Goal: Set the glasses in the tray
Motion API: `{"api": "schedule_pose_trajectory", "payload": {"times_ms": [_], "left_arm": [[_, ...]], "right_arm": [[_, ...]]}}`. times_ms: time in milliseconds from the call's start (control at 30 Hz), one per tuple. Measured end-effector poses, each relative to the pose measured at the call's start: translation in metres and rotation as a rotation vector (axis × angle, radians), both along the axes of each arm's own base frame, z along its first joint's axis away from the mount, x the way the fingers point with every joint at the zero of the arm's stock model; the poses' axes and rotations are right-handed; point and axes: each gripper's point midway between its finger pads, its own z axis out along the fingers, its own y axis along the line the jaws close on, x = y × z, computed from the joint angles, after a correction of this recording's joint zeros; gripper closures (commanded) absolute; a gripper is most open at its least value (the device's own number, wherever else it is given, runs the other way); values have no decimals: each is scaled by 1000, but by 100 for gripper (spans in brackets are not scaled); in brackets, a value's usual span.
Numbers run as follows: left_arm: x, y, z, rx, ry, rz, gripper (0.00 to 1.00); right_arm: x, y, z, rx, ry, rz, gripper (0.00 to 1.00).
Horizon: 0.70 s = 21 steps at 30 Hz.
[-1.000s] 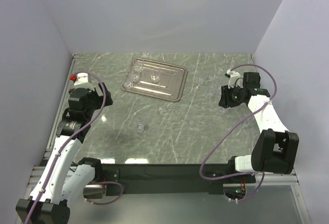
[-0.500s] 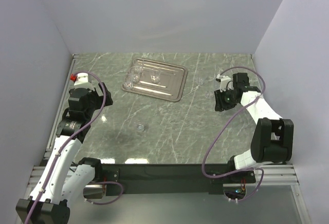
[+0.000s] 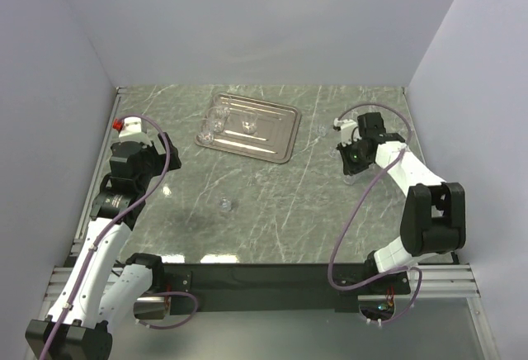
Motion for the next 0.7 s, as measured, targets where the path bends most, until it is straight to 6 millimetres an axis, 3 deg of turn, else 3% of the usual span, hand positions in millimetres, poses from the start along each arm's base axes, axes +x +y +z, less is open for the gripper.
{"api": "schedule_pose_trajectory", "payload": {"times_ms": [267, 533, 700], "left_arm": [[0, 0, 0, 0, -1, 0, 1], [0, 0, 0, 1, 0, 0, 0], [1, 0, -2, 7, 6, -1, 1]], "right_arm": [[7, 35, 32, 17, -50, 234, 100], [31, 109, 74, 23, -164, 505, 100], [61, 155, 77, 22, -189, 595, 100]]}}
